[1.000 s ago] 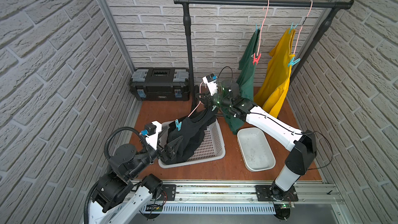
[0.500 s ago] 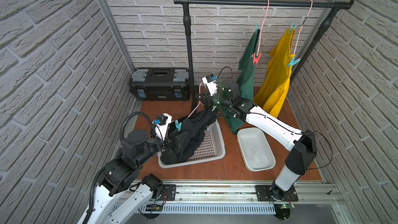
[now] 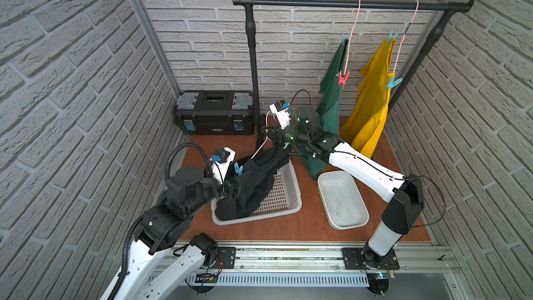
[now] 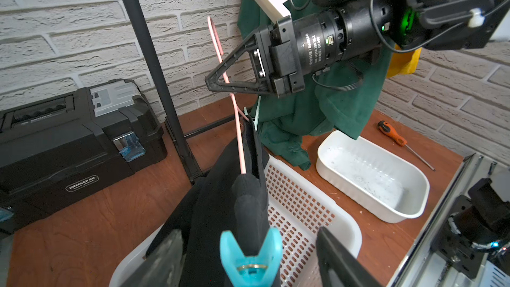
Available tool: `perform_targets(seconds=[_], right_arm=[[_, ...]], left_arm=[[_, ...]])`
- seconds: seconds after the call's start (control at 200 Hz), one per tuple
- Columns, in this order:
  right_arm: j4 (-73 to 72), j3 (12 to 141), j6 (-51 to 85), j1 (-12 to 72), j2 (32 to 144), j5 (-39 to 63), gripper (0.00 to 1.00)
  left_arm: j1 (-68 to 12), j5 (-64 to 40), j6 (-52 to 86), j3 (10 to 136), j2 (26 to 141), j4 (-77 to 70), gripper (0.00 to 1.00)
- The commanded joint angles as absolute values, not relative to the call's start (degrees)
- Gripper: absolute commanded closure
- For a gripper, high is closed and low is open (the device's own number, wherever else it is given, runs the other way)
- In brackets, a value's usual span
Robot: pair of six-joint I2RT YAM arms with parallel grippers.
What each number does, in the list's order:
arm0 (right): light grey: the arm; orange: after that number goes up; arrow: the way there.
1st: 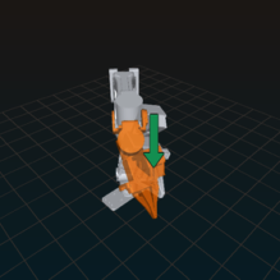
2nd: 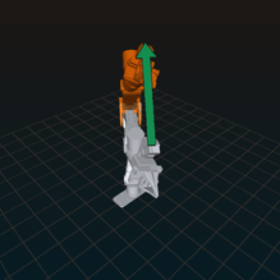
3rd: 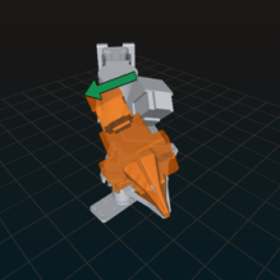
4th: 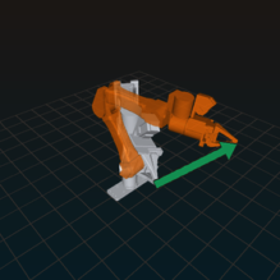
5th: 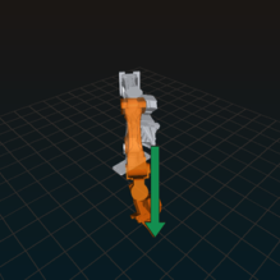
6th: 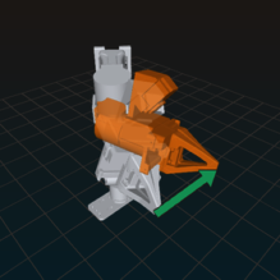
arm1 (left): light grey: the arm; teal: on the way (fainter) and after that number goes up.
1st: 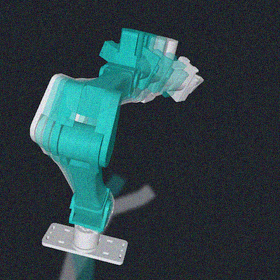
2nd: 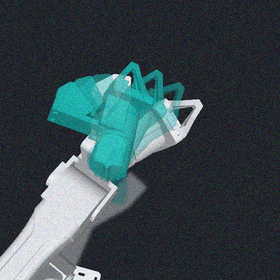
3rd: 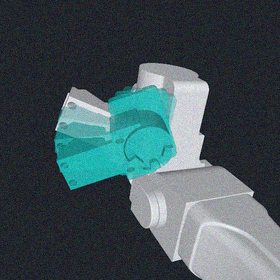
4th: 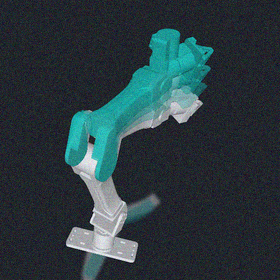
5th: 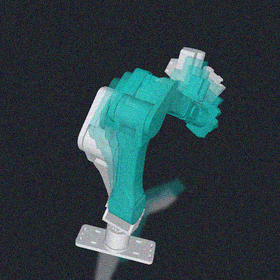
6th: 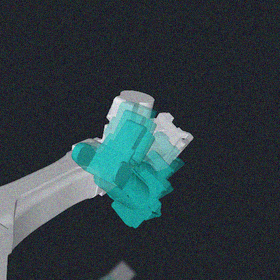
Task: Remove the clothespins securing t-shirts to the hanger
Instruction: Remove the clothespin from the hanger.
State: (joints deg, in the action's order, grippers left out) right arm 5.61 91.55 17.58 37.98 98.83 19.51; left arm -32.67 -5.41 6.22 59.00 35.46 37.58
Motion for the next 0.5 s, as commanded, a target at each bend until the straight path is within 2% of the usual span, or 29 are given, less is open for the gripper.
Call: perform_targets(seconds=[0.0, 0.14, 0.36, 0.495], right_arm=[[2.7, 91.0, 17.3, 38.4, 98.1, 20.8, 0.98], [2.6, 90.4, 16.5, 38.4, 97.4, 21.5, 0.98], [2.6, 89.6, 15.6, 38.5, 96.5, 21.8, 0.98], [2.8, 89.8, 15.6, 38.5, 96.5, 21.8, 0.98]], left_arm=[[-32.4, -5.6, 3.6, 60.9, 36.3, 36.2, 0.29], [-32.4, -8.0, 3.3, 62.8, 37.5, 36.6, 0.4], [-32.4, -8.3, 2.6, 62.9, 38.3, 36.8, 0.51], [-32.4, -9.6, 3.3, 62.9, 39.0, 37.0, 0.51]])
